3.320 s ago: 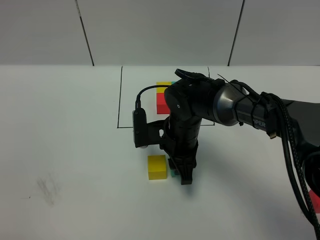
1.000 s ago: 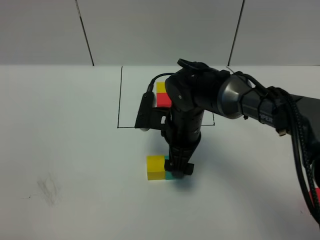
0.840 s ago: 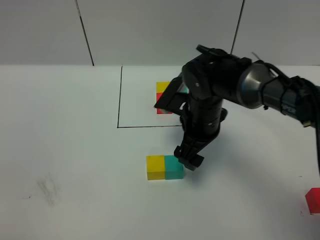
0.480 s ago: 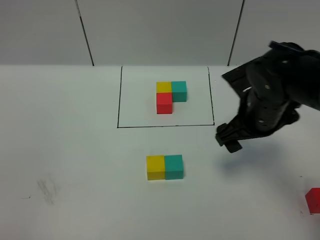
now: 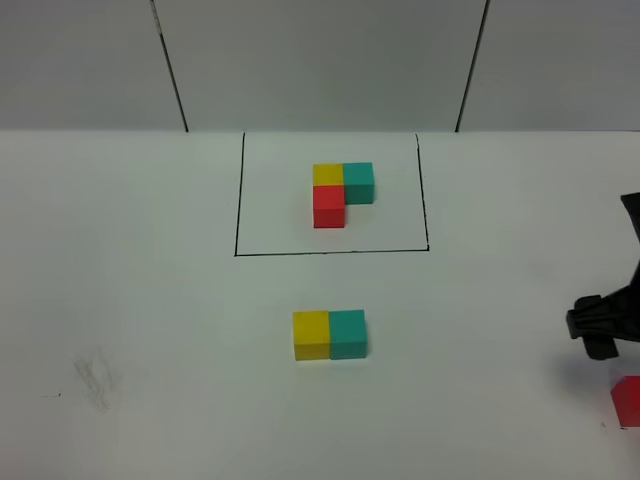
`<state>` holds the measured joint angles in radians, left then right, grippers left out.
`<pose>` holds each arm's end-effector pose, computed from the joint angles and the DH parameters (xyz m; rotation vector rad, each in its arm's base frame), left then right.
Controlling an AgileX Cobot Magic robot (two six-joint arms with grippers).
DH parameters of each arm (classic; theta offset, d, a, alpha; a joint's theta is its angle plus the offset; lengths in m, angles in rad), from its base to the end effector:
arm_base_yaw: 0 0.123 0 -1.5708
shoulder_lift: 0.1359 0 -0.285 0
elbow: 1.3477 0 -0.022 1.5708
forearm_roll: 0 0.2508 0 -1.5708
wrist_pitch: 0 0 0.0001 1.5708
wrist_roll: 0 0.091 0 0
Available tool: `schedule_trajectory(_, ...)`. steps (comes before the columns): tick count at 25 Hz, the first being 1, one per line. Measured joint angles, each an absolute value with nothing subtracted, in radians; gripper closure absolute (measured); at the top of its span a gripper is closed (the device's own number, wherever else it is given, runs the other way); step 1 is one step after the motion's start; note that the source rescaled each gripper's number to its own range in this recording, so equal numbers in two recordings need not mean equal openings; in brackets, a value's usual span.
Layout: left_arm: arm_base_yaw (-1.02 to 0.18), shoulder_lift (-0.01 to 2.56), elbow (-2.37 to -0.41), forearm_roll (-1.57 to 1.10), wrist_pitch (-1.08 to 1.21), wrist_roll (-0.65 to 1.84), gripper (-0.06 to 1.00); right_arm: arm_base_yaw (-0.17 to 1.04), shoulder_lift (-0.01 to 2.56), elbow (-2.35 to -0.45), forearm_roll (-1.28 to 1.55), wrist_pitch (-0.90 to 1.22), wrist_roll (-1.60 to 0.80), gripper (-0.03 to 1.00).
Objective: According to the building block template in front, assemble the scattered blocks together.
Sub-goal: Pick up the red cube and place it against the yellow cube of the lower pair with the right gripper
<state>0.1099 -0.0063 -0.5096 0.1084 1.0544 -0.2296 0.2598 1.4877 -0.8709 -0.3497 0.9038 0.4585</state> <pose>-0.0078 0.0078 0.2808 -0.3464 1.9879 0.0532 0.2548 0.0424 0.2135 -0.0002 2.8953 -0.3250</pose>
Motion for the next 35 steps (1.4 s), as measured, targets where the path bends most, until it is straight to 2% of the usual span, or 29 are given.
schedule_trajectory(5,0.11,-0.006,-0.51,0.108,1.054,-0.23,0.29,0.171,1.482,-0.802,-0.36,0.826,0.491,0.03)
schedule_trajectory(10,0.11,-0.006,-0.51,0.108,1.054,-0.23,0.29,0.133,1.482,-0.74,-0.347,0.767,0.479,0.03)
schedule_trajectory(19,0.11,-0.006,-0.51,0.108,1.054,-0.23,0.29,0.129,1.496,-0.696,-0.279,0.664,0.412,0.06)
schedule_trajectory(35,0.11,-0.006,-0.51,0.108,1.054,-0.23,0.29,0.119,1.708,-0.694,-0.257,0.543,0.39,0.13)
